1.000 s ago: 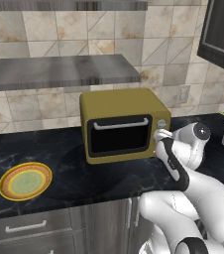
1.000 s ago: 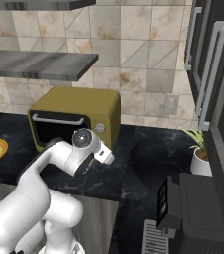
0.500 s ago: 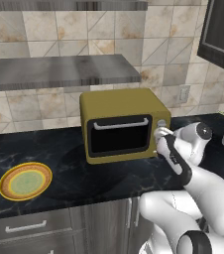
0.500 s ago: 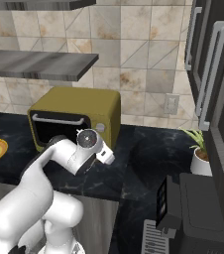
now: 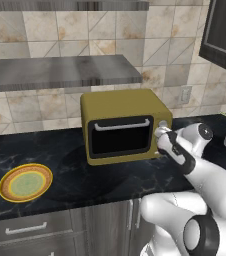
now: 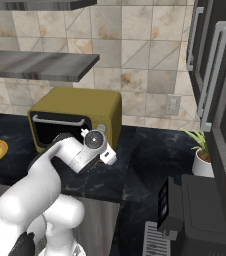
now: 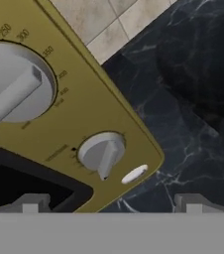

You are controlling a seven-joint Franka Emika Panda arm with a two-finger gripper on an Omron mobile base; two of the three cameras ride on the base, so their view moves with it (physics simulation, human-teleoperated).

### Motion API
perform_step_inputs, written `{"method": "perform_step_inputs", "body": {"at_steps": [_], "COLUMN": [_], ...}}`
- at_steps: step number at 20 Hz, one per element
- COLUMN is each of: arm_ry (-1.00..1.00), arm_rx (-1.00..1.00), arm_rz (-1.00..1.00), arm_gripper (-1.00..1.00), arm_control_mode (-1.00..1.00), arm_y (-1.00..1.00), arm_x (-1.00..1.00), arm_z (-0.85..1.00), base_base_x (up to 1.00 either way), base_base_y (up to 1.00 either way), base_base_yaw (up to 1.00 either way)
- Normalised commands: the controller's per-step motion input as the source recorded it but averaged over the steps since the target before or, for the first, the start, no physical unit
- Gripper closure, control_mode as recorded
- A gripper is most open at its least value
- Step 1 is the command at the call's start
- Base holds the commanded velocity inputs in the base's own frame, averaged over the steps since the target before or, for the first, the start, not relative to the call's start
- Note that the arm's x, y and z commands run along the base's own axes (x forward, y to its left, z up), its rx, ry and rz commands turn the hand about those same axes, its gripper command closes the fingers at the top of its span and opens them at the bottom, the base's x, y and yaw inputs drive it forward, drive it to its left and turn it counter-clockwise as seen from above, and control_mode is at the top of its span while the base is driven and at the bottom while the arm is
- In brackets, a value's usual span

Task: Pick up the bagel from the plate, place it on the toaster oven rack, close the door, and set the timer.

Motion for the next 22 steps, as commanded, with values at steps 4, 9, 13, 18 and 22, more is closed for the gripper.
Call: {"method": "perform_step_inputs", "body": {"at_steps": [4,9,13,18,22], "arm_ry": [0.00,0.00,0.00,-0.01,-0.02], "arm_rx": [0.05,0.04,0.04,0.04,0.02], "arm_rz": [0.00,0.00,0.00,0.00,0.00], "arm_gripper": [-1.00,-1.00,-1.00,-1.00,-1.00], "arm_control_mode": [-1.00,-1.00,-1.00,-1.00,-1.00], "arm_y": [-0.04,-0.01,0.00,-0.04,-0.08], "arm_x": [0.09,0.14,0.21,0.24,0.22], "arm_z": [-0.16,-0.14,-0.08,-0.08,-0.17], "base_base_x": [0.00,0.00,0.00,0.00,0.00], "base_base_y": [0.00,0.00,0.00,0.00,0.00], "base_base_yaw": [0.00,0.00,0.00,0.00,0.00]}}
